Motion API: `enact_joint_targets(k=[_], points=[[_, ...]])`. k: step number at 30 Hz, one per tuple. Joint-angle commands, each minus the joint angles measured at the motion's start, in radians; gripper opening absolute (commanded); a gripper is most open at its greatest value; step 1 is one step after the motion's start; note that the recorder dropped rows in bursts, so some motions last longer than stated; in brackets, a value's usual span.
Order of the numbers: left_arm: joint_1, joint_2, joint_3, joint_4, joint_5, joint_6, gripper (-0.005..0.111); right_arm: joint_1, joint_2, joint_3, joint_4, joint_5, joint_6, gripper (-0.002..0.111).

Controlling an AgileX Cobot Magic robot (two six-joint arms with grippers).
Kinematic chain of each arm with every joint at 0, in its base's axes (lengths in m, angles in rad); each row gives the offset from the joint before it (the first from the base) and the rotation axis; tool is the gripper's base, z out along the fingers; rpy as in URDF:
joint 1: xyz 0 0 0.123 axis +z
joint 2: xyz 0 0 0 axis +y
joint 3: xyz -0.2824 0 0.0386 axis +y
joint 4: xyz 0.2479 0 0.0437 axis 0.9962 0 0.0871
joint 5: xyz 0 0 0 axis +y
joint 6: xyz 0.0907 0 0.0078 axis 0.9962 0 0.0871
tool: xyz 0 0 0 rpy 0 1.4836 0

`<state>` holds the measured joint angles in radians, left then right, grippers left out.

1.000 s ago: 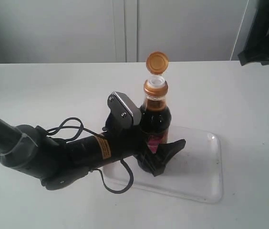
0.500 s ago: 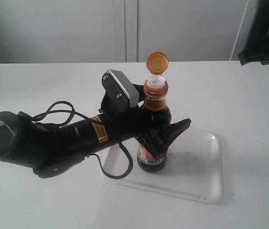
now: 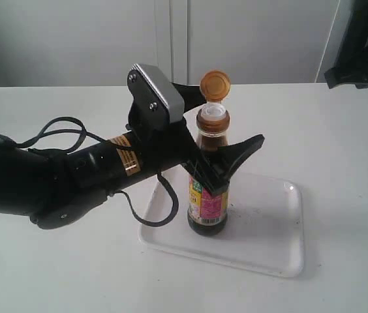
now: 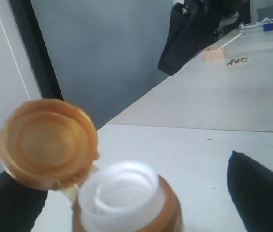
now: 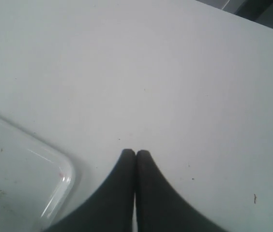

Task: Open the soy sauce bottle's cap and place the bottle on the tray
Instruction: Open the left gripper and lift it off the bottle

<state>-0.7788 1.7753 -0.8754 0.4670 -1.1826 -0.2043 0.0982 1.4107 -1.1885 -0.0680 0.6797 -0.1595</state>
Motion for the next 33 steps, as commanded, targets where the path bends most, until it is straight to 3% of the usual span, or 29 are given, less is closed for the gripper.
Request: enact_joint_targets(k=[1, 26, 29, 33], points=[[0.000, -0.034, 0.007, -0.068, 0.001, 0.012, 0.105, -0.008, -0.003, 0.005, 0.008, -0.006, 0.003, 0.000], [0.000, -0.101, -0.081, -0.112, 0.011, 0.098, 0.105, -0.008, -0.003, 0.006, 0.012, -0.029, 0.003, 0.000], [0.000, -0.153, -0.081, -0.107, 0.069, 0.098, 0.105, -0.008, -0.003, 0.006, 0.012, -0.031, 0.003, 0.000], [0.000, -0.226, -0.081, -0.111, 0.257, 0.140, 0.100, -0.008, -0.003, 0.006, 0.012, -0.032, 0.003, 0.000]])
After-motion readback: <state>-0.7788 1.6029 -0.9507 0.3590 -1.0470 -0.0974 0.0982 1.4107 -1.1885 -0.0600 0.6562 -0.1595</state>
